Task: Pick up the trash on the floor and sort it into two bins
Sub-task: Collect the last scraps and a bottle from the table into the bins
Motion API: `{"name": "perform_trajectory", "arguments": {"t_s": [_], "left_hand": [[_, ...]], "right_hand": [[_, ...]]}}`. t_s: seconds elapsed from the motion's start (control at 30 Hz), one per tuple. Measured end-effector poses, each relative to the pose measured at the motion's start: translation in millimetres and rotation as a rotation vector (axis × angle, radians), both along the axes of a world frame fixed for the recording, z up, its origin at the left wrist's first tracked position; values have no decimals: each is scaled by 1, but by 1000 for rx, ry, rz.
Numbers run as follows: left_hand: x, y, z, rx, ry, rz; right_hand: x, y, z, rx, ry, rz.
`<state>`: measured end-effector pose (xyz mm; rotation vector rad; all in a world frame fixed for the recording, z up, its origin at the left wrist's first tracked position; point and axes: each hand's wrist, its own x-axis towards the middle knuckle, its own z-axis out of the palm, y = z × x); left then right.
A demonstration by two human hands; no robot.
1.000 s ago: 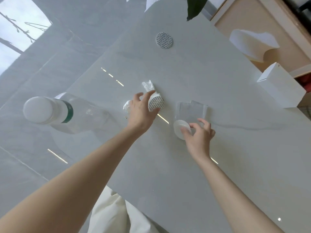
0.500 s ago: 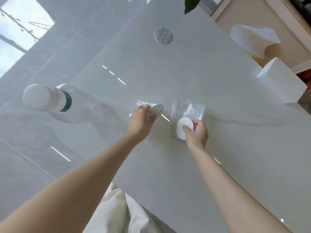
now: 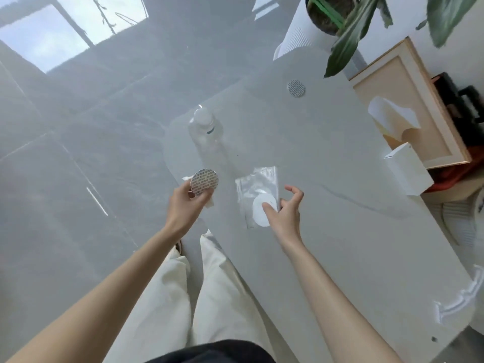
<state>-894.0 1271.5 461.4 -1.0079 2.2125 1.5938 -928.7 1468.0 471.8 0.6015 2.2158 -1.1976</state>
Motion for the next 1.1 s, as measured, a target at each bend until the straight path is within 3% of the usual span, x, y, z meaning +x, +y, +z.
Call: {"name": "perform_trajectory", "arguments": {"t_s": [0.33, 0.6, 0.77, 1.1], "left_hand": [[128, -141, 71, 25, 97, 283], [311, -296, 117, -32, 149, 535], [438, -375, 125, -43, 88, 776], [573, -487, 113, -42, -9, 1131]], "right_hand": [[34, -139, 79, -20, 100, 388], [157, -328, 110, -124, 156, 620], [247, -457, 118, -195, 143, 883], [353, -668, 104, -242, 32, 1240]]}}
